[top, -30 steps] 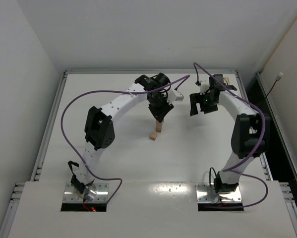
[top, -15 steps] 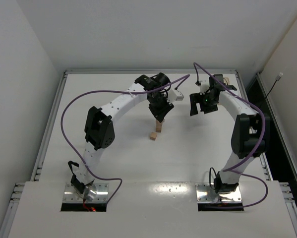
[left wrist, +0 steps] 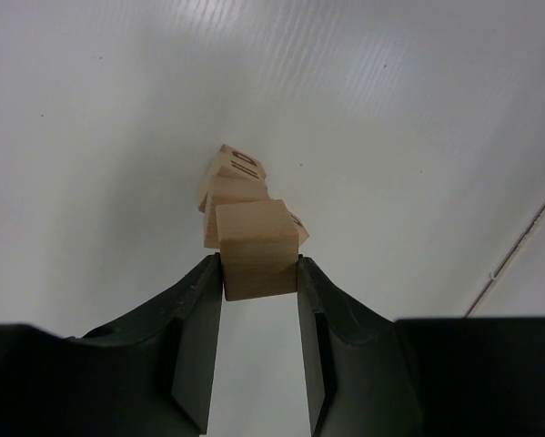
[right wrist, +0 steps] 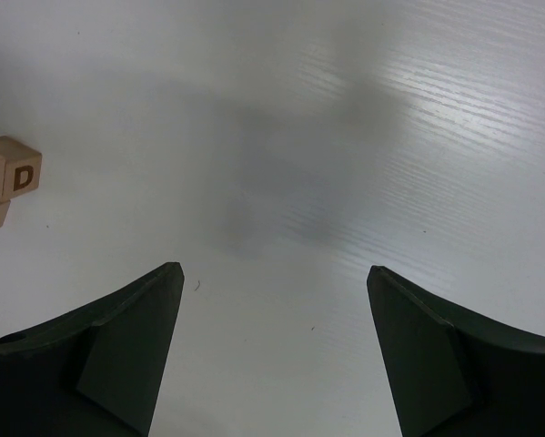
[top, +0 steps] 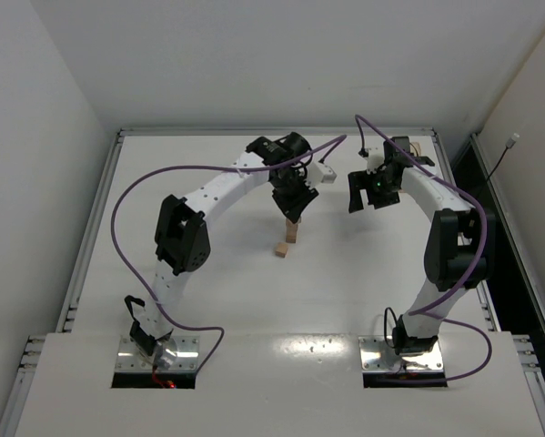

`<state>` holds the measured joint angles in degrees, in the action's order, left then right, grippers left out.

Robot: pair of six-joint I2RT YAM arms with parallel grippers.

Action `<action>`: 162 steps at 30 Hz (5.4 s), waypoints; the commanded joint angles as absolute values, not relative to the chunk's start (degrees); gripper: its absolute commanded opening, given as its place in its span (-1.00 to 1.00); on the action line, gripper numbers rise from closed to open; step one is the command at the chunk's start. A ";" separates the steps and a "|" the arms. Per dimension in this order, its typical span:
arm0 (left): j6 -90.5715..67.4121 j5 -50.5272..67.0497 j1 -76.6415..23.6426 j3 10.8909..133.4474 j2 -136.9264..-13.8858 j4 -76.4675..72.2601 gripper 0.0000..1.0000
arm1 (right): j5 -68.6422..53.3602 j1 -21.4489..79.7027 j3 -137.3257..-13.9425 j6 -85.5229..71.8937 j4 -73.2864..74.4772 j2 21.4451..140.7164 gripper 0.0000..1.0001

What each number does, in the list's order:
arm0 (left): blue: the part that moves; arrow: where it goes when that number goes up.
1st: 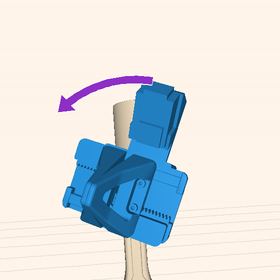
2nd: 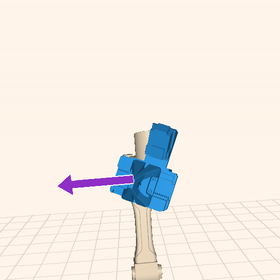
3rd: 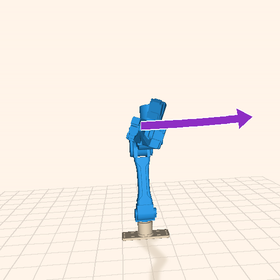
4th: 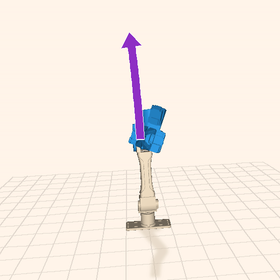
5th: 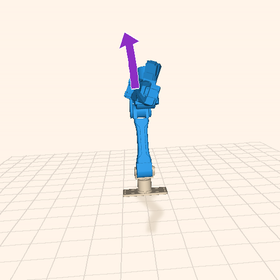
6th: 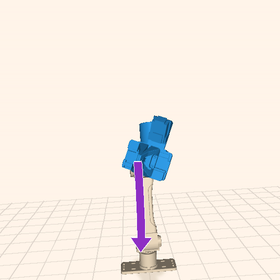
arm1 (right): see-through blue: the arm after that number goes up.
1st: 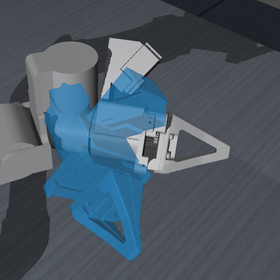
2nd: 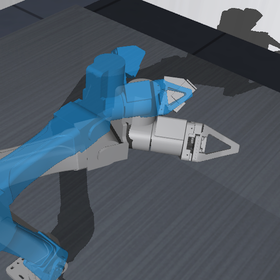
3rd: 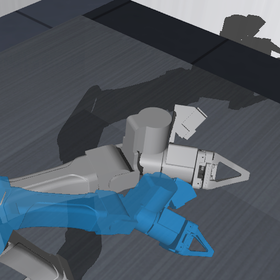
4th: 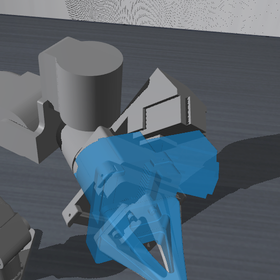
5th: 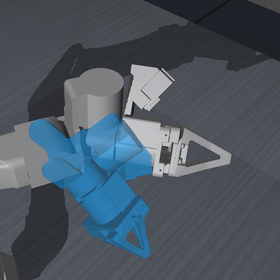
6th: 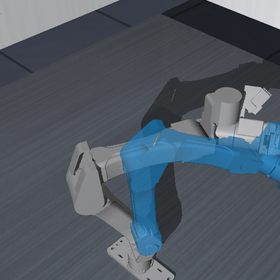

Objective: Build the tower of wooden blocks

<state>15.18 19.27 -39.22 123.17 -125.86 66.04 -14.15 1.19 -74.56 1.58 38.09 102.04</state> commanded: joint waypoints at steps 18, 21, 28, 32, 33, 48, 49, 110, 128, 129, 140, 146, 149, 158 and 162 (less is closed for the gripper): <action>14.15 20.13 -37.79 125.07 -126.74 64.25 -1.00 | -15.29 0.79 -74.79 2.37 37.44 101.69 0.59; 14.15 20.13 -37.79 124.54 -126.74 64.25 -1.00 | -15.29 0.79 -74.79 2.37 37.44 101.69 0.59; 14.15 20.65 -37.79 124.01 -126.21 64.25 -1.00 | -15.29 0.79 -74.79 2.37 37.44 101.69 0.59; 14.15 20.13 -37.79 123.49 -125.68 64.25 -0.99 | -15.29 0.79 -74.79 2.37 37.44 101.69 0.59; 14.15 20.13 -37.79 123.49 -125.68 64.25 -0.99 | -15.29 0.79 -74.79 2.37 37.44 101.69 0.59; 13.54 18.98 -37.79 121.82 -125.68 63.72 -0.78 | -15.29 0.79 -75.32 2.37 37.44 102.22 0.59; 13.54 18.98 -37.79 121.82 -125.68 63.72 -0.75 | -15.29 0.79 -75.32 2.37 37.44 102.22 0.59; -31.82 2.81 -26.54 31.90 -69.07 -2.71 1.00 | -18.11 5.10 -60.64 4.31 32.34 87.80 0.50; -26.63 -4.48 -40.51 38.14 -84.45 -11.95 0.27 | -16.44 4.57 -60.12 4.31 31.82 86.75 0.50; -26.63 -5.09 -40.52 38.67 -84.46 -12.65 0.31 | -16.44 4.57 -60.12 4.31 31.82 86.75 0.50; -26.63 -6.33 -44.20 41.74 -88.85 -15.21 0.34 | -16.44 4.04 -60.12 4.31 31.82 86.75 0.50; -26.63 -6.33 -45.44 43.94 -89.99 -15.21 0.34 | -15.91 4.04 -60.12 4.31 31.82 86.75 0.50; -26.63 -6.33 -45.97 44.99 -91.05 -15.21 0.34 | -15.91 4.04 -60.12 4.31 31.82 86.75 0.50; -26.63 -6.86 -46.58 46.67 -93.86 -15.21 0.25 | -15.91 3.52 -60.12 4.31 31.82 86.75 0.50; -26.63 -7.55 -48.33 47.20 -94.39 -15.21 0.25 | -15.91 2.99 -60.64 4.31 31.82 86.75 0.50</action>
